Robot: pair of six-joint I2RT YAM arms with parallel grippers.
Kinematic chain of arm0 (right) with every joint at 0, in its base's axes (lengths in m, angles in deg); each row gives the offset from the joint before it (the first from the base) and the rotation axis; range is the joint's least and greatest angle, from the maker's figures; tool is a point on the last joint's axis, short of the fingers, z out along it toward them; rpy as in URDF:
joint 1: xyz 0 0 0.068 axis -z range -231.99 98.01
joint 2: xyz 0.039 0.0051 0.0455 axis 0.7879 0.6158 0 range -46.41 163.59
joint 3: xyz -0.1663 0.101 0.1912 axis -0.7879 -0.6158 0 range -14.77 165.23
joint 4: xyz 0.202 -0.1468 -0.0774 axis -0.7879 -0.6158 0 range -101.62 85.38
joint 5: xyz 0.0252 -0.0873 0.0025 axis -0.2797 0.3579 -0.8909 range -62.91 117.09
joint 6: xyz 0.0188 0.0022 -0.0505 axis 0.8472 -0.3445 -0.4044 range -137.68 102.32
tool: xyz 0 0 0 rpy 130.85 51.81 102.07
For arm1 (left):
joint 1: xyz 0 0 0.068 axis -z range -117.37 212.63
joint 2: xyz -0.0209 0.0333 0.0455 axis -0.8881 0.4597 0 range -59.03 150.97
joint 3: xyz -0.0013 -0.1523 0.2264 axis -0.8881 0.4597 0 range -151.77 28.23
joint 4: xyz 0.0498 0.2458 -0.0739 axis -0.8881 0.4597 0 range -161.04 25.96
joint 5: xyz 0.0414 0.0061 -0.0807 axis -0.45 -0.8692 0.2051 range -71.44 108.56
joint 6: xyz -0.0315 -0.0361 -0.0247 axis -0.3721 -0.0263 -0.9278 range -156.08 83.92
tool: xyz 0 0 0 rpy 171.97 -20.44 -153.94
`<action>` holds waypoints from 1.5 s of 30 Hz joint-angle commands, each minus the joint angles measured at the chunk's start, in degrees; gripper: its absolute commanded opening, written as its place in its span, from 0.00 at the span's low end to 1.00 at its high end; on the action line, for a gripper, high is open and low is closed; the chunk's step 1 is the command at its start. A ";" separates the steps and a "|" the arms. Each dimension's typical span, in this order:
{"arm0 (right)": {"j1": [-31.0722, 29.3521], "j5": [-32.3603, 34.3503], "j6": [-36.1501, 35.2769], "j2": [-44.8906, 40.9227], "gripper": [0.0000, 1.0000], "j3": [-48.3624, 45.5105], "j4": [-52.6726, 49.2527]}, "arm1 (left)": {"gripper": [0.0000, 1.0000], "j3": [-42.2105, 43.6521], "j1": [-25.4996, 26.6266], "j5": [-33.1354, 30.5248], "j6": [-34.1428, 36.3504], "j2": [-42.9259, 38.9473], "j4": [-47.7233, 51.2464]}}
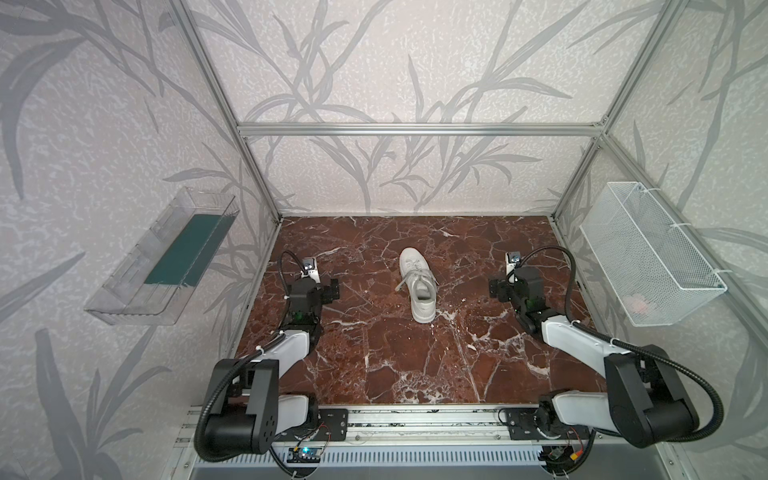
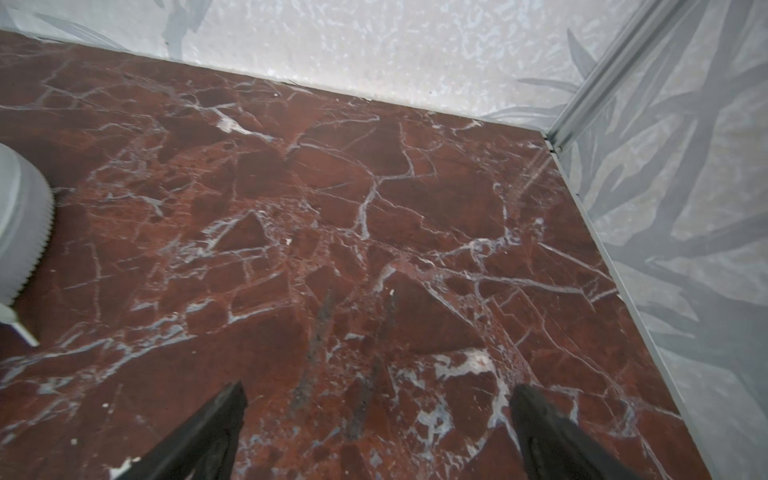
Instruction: Tie the shoes
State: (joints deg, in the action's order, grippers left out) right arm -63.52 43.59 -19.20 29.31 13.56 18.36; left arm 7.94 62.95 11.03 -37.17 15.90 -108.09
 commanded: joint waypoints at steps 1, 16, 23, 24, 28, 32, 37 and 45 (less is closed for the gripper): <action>1.56 0.64 -0.33 0.00 0.99 -2.35 9.27 | 0.99 2.10 -0.45 -2.85 -1.20 2.59 -12.55; 2.39 -3.17 -2.69 14.24 0.99 -8.95 35.47 | 0.99 -0.16 -0.55 -1.12 -0.62 14.12 -18.00; 3.89 -5.67 -1.43 12.97 0.99 -5.84 27.31 | 0.99 -1.68 -0.54 -3.48 -1.33 14.45 -15.52; 3.88 -5.78 -1.38 12.87 0.99 -5.78 26.99 | 0.99 -1.28 -0.50 -3.61 -0.96 15.04 -17.25; 3.88 -5.76 -1.38 12.87 0.99 -5.75 27.07 | 0.99 -1.27 -0.43 -3.18 -0.72 14.97 -17.33; 3.88 -5.72 -1.38 12.87 0.99 -5.75 27.02 | 0.99 -1.46 -0.56 -2.93 -0.77 14.93 -17.03; 3.88 -5.77 -1.38 12.87 0.99 -5.75 26.96 | 0.99 -1.42 -0.60 -2.76 -0.87 14.89 -16.74; 3.88 -5.77 -1.38 12.87 0.99 -5.77 27.11 | 0.99 3.78 -0.58 7.78 2.37 14.30 -26.53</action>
State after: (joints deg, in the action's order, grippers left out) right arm -59.83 37.95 -20.80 43.36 7.12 44.78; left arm 7.92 62.79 11.47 -36.55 30.63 -127.31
